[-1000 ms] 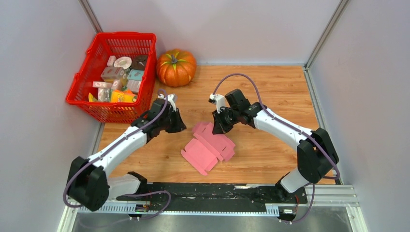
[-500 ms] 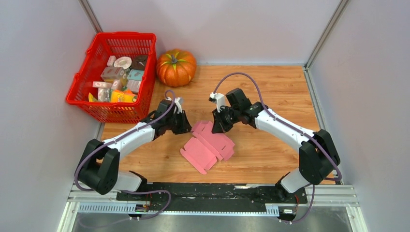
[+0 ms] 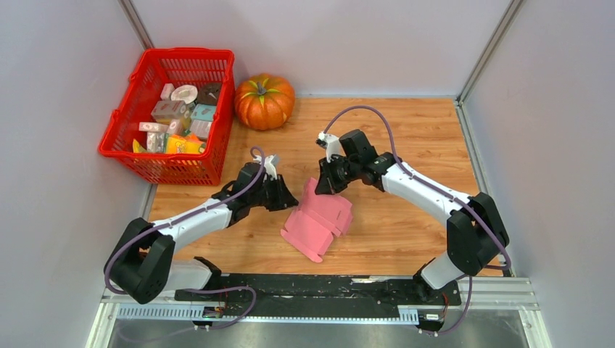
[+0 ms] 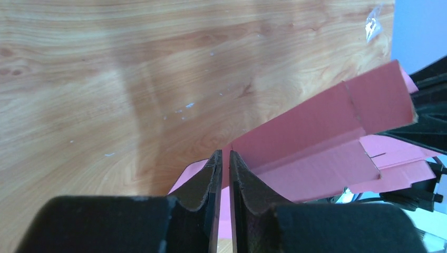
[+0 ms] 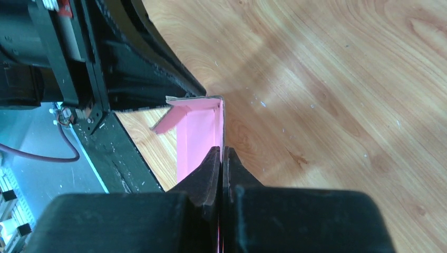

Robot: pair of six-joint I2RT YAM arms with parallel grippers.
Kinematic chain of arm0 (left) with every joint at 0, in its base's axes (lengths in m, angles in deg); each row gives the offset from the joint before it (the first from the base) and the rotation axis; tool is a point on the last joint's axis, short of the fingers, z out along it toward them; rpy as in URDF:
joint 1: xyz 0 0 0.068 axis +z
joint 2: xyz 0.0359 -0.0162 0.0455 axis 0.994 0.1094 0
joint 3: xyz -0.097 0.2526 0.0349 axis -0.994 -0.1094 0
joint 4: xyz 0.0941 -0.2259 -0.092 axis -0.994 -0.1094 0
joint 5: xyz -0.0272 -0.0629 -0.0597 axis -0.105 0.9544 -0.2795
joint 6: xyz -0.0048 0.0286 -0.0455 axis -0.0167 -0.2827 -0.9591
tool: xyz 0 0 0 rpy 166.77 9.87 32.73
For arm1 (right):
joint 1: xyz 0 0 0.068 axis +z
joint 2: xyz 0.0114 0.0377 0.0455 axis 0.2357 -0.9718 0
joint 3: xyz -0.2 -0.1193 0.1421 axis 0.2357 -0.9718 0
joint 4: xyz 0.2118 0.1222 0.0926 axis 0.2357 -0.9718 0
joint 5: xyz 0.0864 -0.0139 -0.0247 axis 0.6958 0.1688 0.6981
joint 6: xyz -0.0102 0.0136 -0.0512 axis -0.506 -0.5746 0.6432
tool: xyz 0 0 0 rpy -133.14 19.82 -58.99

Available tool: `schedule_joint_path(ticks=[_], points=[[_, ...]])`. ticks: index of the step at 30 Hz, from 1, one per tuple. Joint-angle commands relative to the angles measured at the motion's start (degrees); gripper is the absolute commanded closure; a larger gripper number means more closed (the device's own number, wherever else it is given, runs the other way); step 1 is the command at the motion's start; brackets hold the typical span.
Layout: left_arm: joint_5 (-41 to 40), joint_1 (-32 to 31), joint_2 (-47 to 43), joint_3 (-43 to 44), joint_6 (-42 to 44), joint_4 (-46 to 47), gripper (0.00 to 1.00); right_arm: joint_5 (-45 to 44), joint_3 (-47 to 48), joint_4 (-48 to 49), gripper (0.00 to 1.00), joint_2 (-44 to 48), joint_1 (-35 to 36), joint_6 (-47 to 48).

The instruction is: Fold the paper box

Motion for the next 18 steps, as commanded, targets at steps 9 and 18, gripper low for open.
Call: schedule_joint_path(ticks=[9, 18], points=[[-2.89, -3.54, -4.53, -1.98, -1.17, 6.84, 0.69, -1.75, 0.87, 3.53, 1.0, -0.3, 1.26, 7.55], [-8.96, -3.45, -15.78, 1.44, 10.52, -6.07, 0.46, -2.45, -0.55, 3.27, 1.0, 0.93, 3.81, 18.72]])
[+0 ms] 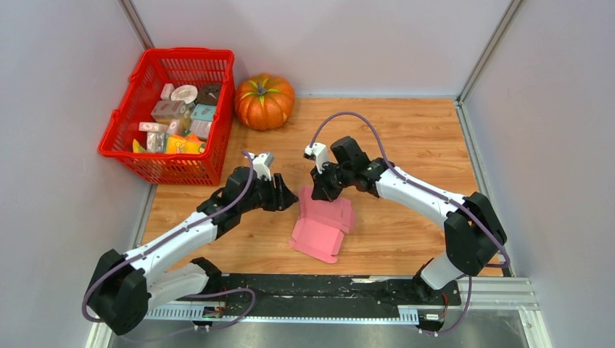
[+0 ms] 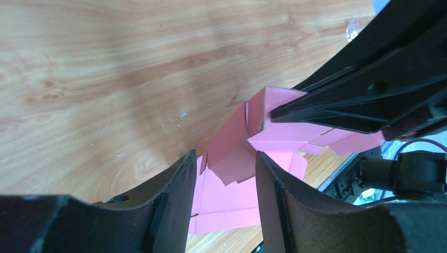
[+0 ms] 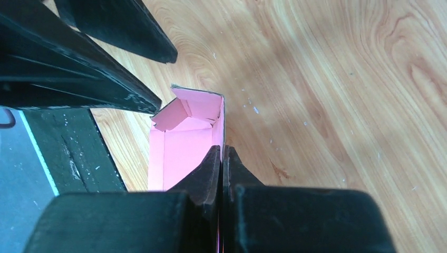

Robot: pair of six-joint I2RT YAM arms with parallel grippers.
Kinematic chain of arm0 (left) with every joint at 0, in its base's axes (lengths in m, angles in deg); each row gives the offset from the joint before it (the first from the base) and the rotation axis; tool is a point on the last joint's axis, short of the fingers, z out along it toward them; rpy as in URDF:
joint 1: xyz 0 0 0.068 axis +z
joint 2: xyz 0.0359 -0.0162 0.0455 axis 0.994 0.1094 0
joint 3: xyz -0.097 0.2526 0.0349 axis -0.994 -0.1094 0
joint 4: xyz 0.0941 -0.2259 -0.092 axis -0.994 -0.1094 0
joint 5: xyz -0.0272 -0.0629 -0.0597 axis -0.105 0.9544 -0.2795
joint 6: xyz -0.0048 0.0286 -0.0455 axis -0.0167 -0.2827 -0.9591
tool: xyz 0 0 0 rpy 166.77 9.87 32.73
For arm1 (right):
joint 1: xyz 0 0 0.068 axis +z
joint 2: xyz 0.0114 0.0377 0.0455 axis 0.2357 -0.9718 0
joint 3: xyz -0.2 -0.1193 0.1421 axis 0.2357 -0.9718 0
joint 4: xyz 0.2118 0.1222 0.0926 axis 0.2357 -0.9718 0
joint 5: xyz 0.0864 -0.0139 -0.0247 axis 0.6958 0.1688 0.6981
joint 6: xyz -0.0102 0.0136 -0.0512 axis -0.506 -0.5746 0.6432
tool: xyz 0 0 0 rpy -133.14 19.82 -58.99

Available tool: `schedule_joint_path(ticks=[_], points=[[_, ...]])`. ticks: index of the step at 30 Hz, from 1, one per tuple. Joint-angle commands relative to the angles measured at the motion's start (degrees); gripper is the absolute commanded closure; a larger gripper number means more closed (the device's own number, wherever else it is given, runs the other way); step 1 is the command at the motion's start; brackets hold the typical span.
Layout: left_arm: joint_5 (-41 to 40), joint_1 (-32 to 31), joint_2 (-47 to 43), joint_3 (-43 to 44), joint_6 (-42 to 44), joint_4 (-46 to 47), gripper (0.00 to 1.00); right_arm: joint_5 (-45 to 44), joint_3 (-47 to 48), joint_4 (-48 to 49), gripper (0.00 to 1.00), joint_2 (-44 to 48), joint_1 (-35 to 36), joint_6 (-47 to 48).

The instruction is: Fold the paper box

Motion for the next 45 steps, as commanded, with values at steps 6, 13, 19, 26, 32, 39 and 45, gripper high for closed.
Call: schedule_joint_path(ticks=[6, 13, 19, 26, 32, 39, 45], points=[[-4.35, -1.64, -3.12, 7.82, 11.05, -9.51, 0.39, -0.02, 3.14, 0.44, 1.0, -0.15, 0.4, 7.5], [-9.98, -3.4, 0.66, 9.49, 12.63, -11.46, 0.41, 2.0, 4.11, -0.44, 1.0, -0.59, 0.49, 9.87], [-12.09, -3.32, 1.02, 10.64, 16.58, -12.96, 0.41, 3.84, 4.63, -1.23, 1.0, -1.29, 0.23, 12.24], [-11.05, -3.4, 5.14, 12.31, 18.78, -12.61, 0.73, 4.2, 5.07, 0.61, 1.0, -2.17, 0.22, 10.32], [-12.61, -4.98, 3.58, 11.44, 21.34, -8.14, 1.0, -11.14, 7.6, -2.08, 0.85, -3.05, 0.49, -0.04], [-18.51, -6.92, 1.28, 6.78, 20.11, -2.24, 1.0, -26.56, 19.75, -22.85, 0.36, -1.56, 0.31, -27.11], [-19.74, -7.8, 1.2, 6.51, 21.16, -1.35, 1.0, -33.06, 18.19, -23.39, 0.06, 5.29, -0.13, -42.64]])
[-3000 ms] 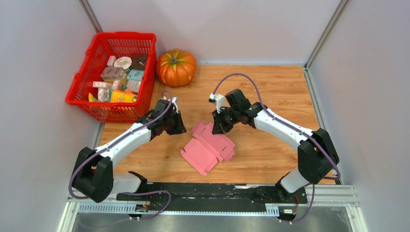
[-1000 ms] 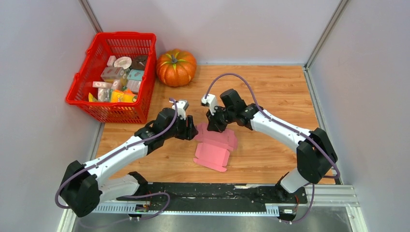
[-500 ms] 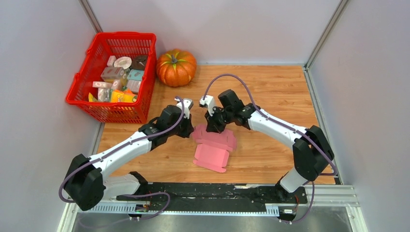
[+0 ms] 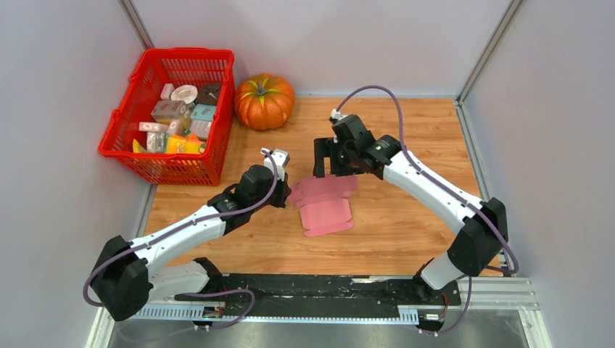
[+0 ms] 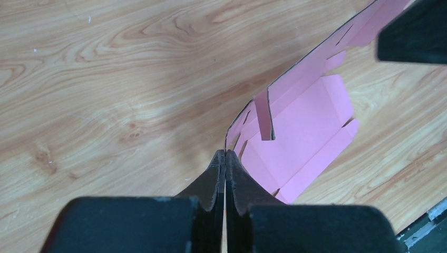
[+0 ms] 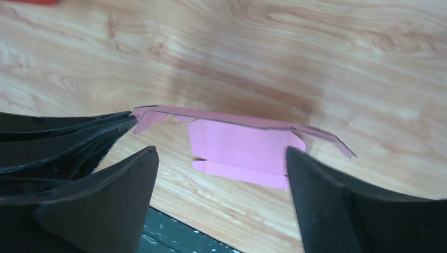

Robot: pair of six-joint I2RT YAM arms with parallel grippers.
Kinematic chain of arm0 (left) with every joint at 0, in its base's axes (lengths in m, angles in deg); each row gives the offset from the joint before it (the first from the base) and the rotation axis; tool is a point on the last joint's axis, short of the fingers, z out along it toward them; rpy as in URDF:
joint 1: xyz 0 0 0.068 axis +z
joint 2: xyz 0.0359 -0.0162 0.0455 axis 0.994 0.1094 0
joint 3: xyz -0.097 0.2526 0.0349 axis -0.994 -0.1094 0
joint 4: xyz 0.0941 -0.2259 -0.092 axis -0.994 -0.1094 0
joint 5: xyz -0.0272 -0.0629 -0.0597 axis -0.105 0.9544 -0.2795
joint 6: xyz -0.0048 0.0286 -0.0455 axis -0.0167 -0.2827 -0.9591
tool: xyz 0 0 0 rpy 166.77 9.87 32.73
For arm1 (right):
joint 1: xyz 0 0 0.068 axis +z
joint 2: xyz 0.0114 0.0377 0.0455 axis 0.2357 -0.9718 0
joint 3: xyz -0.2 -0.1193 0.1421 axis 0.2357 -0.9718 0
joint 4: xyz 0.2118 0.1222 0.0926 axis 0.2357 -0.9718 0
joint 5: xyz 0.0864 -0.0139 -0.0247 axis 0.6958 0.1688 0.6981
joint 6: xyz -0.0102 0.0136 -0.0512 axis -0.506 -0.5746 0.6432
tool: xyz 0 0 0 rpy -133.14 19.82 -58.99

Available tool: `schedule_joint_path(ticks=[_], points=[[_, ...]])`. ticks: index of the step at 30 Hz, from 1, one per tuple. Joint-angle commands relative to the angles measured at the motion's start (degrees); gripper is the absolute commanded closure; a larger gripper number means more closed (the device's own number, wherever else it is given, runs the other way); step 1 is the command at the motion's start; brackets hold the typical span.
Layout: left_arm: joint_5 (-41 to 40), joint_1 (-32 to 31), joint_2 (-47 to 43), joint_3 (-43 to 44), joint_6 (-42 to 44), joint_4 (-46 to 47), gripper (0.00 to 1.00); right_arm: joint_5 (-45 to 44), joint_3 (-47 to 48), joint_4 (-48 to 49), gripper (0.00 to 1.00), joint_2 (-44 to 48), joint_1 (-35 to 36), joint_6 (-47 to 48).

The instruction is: Fold the paper box

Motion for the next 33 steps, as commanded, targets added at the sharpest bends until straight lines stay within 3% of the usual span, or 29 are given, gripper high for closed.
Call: schedule_joint_path(ticks=[1, 8, 9, 10, 11, 17, 20, 33], points=[[-1.95, -0.61, -1.58, 0.08, 2.49, 3.94, 1.0, -7.71, -1.04, -2.51, 0.0, 7.22, -0.54, -18.91], [-2.39, -0.87, -3.86, -0.88, 5.48, 3.24, 1.0, 10.37, -17.38, 16.8, 0.05, 14.08, -7.92, -45.72], [-2.39, -0.87, -4.04, -0.97, 5.75, 3.24, 1.0, 12.47, -19.05, 18.83, 0.09, 14.08, -8.1, -48.36], [-2.3, -0.87, -4.13, -1.06, 6.36, 3.41, 1.0, 13.1, -20.72, 20.5, 0.22, 14.08, -8.1, -51.78], [-2.3, -0.87, -4.04, -0.97, 6.71, 3.32, 1.0, 13.72, -21.0, 21.91, 0.27, 13.56, -8.01, -53.21], [-1.34, -0.87, -3.43, -0.97, 7.77, 3.94, 1.0, 14.26, -21.7, 25.7, 0.31, 10.05, -8.01, -58.22], [-1.51, -0.96, -2.99, -0.71, 8.21, 3.85, 1.0, 14.08, -22.58, 27.55, 0.43, 9.25, -8.01, -60.5], [-3.53, -1.66, -2.72, -0.53, 10.58, 3.76, 1.0, 10.74, -23.2, 26.15, 0.56, 7.14, -8.01, -63.42]])
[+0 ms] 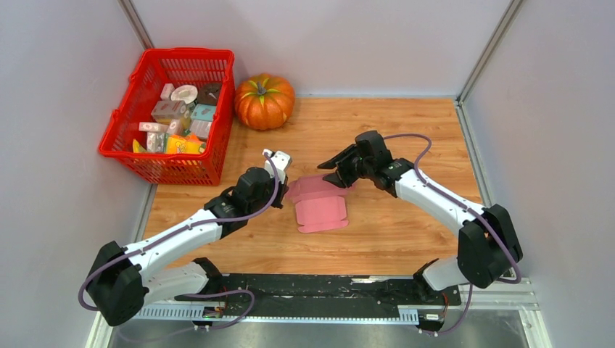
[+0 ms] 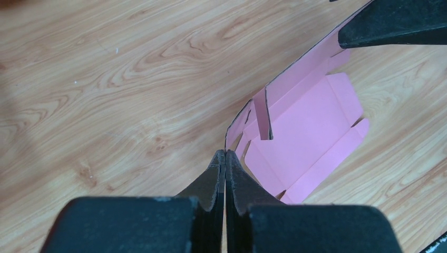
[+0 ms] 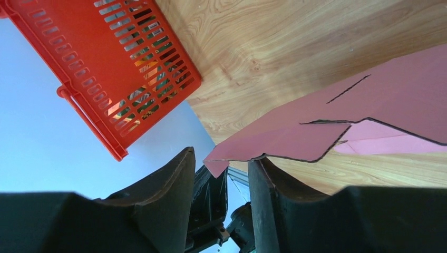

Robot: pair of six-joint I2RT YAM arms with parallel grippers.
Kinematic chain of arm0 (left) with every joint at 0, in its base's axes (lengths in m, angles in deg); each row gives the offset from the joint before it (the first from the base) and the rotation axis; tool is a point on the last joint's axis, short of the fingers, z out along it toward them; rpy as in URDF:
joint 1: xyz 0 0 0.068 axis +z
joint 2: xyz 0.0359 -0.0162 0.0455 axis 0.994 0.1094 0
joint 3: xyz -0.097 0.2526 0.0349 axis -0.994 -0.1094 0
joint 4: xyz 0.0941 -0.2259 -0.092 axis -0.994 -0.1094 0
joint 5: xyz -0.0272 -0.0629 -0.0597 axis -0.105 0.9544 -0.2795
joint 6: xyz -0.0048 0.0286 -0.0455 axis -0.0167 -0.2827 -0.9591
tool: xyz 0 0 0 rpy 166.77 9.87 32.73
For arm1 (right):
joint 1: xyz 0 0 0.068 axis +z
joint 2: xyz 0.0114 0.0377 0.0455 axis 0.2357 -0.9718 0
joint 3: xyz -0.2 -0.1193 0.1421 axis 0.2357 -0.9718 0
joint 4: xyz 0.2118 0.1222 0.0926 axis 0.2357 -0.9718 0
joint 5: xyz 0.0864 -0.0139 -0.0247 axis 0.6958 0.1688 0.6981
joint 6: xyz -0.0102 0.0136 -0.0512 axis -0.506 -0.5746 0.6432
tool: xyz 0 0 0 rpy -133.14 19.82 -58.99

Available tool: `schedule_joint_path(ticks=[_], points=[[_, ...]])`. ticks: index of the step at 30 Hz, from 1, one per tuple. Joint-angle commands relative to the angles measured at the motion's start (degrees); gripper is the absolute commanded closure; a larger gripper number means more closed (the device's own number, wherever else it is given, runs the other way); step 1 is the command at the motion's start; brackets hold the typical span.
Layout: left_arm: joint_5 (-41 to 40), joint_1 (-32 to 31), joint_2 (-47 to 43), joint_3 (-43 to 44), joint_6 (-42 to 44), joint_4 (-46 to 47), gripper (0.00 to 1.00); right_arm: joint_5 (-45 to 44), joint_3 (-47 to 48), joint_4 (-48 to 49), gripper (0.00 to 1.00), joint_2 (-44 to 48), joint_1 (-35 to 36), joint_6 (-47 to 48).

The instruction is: Fold the paper box

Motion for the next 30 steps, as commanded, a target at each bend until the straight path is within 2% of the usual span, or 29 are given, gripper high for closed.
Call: schedule_joint_path(ticks=[1, 12, 17, 18, 19, 20, 23, 24, 30], points=[[-1.04, -0.55, 0.18, 0.41, 2.15, 2.47, 1.0, -2.07, 0.73, 0.01, 0.58, -0.86, 0.16, -1.91], [-1.57, -1.16, 0.01, -0.3, 2.68, 3.62, 1.0, -3.21, 0.21, 1.23, 0.74, -3.15, 0.95, -2.61], [-1.74, -1.08, 0.27, -0.65, 1.11, 3.53, 1.0, -2.86, -1.02, 2.64, 0.93, -3.68, 1.04, -2.79], [-2.7, -1.08, 0.53, -0.04, 0.48, 0.74, 0.99, -2.95, -1.54, 2.99, 0.95, -3.76, 1.13, -2.7], [-2.45, -1.08, 0.71, 0.92, 0.04, -0.5, 0.96, -2.95, -1.81, 3.25, 0.96, -3.85, 1.13, -2.7], [-2.27, -1.08, 0.8, 1.19, -0.4, -1.38, 0.88, -3.04, -2.16, 3.43, 0.98, -3.85, 1.13, -2.44], [-0.61, -0.9, 0.18, 1.55, -1.36, -2.71, 0.74, -2.78, -3.21, 4.22, 1.0, -4.2, 1.13, -2.0], [0.01, -0.81, 0.1, 1.72, -1.63, -3.15, 0.72, -2.69, -3.3, 4.31, 1.0, -4.38, 1.13, -2.0], [1.24, -0.72, 4.65, 6.29, -1.46, -5.87, 0.83, -2.69, -3.66, 4.57, 1.0, -4.64, 1.04, -2.35]])
